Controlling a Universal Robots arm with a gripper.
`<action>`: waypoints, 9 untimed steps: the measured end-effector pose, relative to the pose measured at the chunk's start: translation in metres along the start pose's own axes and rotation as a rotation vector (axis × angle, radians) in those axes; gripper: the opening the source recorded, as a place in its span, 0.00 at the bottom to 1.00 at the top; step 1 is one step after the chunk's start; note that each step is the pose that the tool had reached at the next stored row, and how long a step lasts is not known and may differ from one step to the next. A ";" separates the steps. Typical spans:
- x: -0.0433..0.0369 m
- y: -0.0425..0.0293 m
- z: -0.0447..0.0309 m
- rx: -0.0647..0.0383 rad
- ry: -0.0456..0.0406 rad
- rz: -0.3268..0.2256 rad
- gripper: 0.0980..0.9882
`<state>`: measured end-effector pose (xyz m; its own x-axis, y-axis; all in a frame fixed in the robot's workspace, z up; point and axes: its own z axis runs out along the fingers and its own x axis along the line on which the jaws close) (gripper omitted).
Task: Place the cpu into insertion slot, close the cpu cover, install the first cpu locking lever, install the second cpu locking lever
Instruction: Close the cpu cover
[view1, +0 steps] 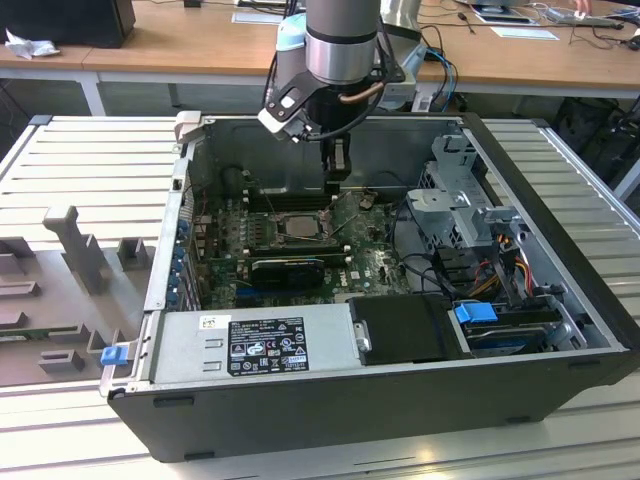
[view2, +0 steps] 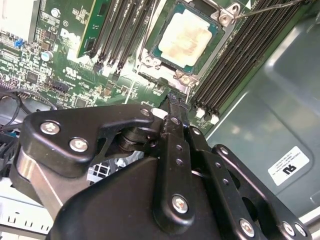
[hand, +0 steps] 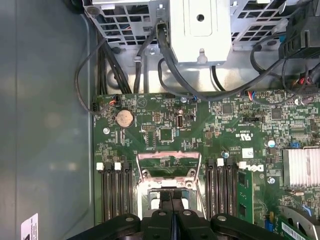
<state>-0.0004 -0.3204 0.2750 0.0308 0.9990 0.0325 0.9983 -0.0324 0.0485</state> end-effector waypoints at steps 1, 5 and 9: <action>0.0000 0.0009 0.0001 0.000 0.0000 0.000 0.01; 0.0001 0.0043 0.0002 0.000 0.0000 0.000 0.01; 0.0004 0.0133 0.0007 0.000 -0.0001 0.000 0.01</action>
<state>0.0130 -0.3204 0.2749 0.0308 0.9990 0.0324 0.9983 -0.0323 0.0485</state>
